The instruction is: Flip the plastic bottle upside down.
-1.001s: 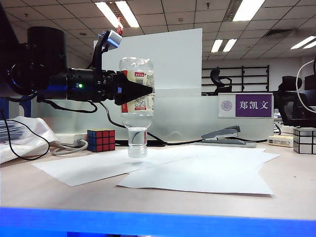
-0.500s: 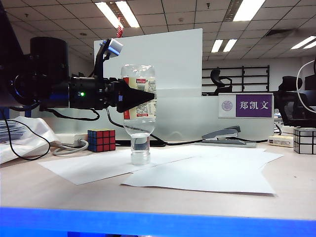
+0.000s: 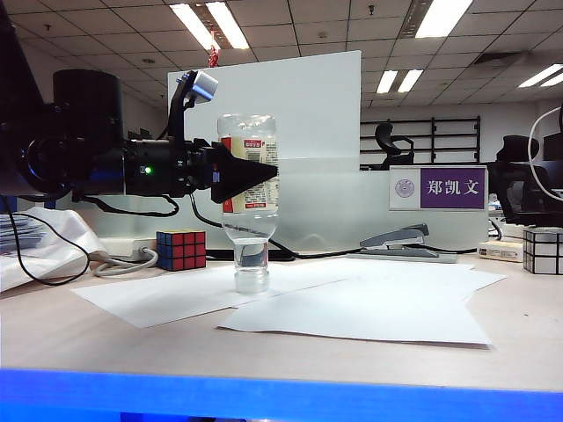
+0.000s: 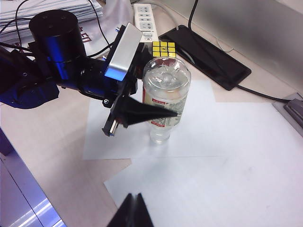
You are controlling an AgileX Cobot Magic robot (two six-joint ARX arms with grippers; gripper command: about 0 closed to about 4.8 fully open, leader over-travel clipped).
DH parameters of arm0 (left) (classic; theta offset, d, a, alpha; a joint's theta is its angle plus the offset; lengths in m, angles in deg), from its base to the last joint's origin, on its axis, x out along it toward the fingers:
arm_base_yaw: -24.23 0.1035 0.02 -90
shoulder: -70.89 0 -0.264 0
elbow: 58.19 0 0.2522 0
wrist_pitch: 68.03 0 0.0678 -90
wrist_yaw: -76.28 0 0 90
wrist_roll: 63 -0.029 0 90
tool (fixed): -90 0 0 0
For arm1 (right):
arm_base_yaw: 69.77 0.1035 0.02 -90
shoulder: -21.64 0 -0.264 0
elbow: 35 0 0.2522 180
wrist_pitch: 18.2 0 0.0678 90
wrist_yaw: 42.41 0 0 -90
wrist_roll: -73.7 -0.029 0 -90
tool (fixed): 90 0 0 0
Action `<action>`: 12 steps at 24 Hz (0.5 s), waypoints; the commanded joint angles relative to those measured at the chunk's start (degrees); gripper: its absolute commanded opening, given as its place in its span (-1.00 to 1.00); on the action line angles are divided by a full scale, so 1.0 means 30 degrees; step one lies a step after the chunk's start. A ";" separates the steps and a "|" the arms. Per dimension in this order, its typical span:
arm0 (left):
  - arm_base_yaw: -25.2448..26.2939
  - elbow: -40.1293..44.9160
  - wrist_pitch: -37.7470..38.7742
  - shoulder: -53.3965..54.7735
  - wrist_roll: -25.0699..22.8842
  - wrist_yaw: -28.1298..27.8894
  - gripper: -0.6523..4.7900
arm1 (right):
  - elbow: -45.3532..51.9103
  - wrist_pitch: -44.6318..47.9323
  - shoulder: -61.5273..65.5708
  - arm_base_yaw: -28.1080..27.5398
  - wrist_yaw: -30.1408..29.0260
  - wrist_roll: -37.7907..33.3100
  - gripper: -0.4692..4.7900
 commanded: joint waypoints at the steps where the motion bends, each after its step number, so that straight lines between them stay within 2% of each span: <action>1: -0.0022 0.0153 0.0117 0.0189 0.0809 0.0000 0.72 | -0.0087 0.0401 -0.0066 0.0036 -0.0015 -0.0087 -0.84; 3: -0.0022 0.0160 -0.0590 0.0182 0.1530 0.0248 0.76 | -0.0087 0.0503 -0.0066 0.0036 -0.0022 -0.0087 -0.84; 6: -0.0022 0.0153 -0.1923 0.0160 0.2783 0.0634 1.00 | -0.0087 0.0546 -0.0066 0.0036 -0.0022 -0.0095 -0.84; 12: -0.0015 0.0153 -0.3745 0.0146 0.4860 0.0619 1.00 | -0.0087 0.0809 -0.0066 0.0044 -0.0335 -0.0160 -0.84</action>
